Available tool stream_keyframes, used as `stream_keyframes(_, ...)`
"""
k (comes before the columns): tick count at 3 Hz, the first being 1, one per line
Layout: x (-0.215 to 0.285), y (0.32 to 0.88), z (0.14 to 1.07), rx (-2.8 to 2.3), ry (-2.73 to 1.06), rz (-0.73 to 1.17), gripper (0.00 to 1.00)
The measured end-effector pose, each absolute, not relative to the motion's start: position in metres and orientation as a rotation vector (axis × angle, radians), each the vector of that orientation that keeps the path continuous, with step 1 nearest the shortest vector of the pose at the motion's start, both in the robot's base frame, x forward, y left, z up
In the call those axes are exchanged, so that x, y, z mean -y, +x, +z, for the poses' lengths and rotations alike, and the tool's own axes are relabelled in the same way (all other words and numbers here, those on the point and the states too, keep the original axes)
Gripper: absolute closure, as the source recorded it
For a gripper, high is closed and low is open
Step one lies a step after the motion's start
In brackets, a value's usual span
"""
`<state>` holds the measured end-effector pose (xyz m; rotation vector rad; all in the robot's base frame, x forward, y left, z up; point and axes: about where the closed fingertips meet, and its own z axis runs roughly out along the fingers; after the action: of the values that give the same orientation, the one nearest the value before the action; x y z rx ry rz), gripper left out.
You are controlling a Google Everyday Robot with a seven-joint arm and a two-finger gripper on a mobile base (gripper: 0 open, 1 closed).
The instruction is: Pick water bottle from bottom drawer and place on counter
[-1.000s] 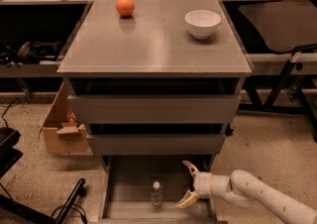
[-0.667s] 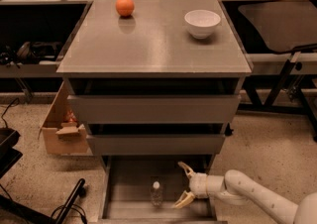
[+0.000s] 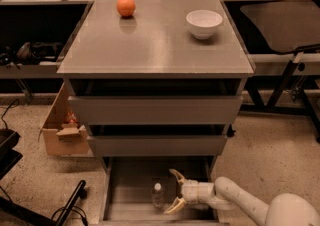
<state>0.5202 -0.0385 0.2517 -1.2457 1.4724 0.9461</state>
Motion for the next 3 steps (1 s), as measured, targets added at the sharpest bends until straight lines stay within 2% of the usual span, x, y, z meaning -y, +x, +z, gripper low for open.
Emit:
stream_keyframes(1,0.024,0.522,0.23,-1.457,-1.213,0.996,0.14)
stream_keyframes(3,-0.001,0.523,0.219,-1.425,-1.171,1.083,0.61)
